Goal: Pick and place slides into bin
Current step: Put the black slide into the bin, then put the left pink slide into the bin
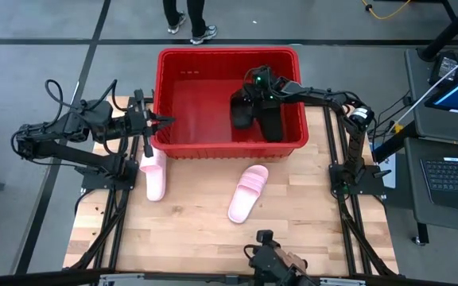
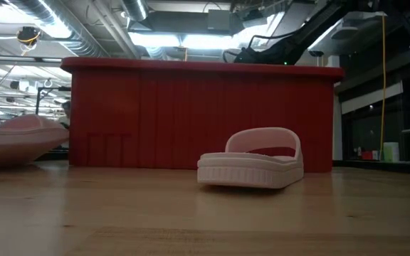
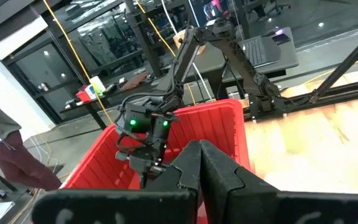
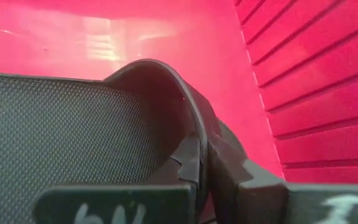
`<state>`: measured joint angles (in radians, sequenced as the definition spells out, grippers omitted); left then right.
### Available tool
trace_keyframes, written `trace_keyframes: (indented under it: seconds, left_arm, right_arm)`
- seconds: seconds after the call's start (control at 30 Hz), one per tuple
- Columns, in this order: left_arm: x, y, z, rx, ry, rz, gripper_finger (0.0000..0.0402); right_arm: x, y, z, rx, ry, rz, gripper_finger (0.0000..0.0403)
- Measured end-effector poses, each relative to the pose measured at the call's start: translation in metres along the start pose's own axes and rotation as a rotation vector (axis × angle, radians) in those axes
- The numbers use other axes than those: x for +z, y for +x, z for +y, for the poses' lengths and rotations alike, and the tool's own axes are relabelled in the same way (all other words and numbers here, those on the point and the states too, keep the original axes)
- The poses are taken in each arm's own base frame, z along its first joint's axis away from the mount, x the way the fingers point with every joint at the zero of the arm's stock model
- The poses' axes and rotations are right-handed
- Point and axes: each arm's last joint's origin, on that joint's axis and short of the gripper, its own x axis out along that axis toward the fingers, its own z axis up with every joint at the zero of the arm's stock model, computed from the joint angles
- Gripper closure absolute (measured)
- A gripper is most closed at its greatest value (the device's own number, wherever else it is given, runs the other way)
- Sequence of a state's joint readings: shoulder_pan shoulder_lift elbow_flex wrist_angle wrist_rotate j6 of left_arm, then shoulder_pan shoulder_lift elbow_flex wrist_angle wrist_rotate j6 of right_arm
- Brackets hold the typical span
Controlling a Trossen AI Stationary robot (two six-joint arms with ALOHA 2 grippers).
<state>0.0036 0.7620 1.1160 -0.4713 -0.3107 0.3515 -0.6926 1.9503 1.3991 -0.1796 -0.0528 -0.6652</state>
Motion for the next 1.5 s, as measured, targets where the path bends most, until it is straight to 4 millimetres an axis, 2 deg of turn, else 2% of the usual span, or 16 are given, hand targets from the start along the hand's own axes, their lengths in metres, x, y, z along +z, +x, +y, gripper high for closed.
trace_keyframes:
  seconds: [0.23,0.57,1.03,1.2,1.5]
  left_arm:
    - [0.0,0.0,0.0,0.0,0.0,0.0,0.04]
    - [0.0,0.0,0.0,0.0,0.0,0.0,0.04]
    - [0.0,0.0,-0.001,-0.022,0.001,-0.008,0.04]
    - [0.0,0.0,-0.001,-0.023,0.001,-0.008,0.04]
    - [0.0,0.0,-0.001,-0.022,0.001,-0.009,0.04]
  right_arm:
    - [-0.004,0.003,0.004,0.005,0.001,0.037,0.0335]
    - [0.001,0.004,0.009,0.021,-0.009,0.023,0.0308]
    - [-0.001,0.0,0.011,0.047,-0.008,0.05,0.0246]
    - [0.011,-0.016,0.007,0.026,-0.015,0.012,0.0235]
    - [0.057,-0.055,-0.007,0.022,-0.006,-0.028,0.0235]
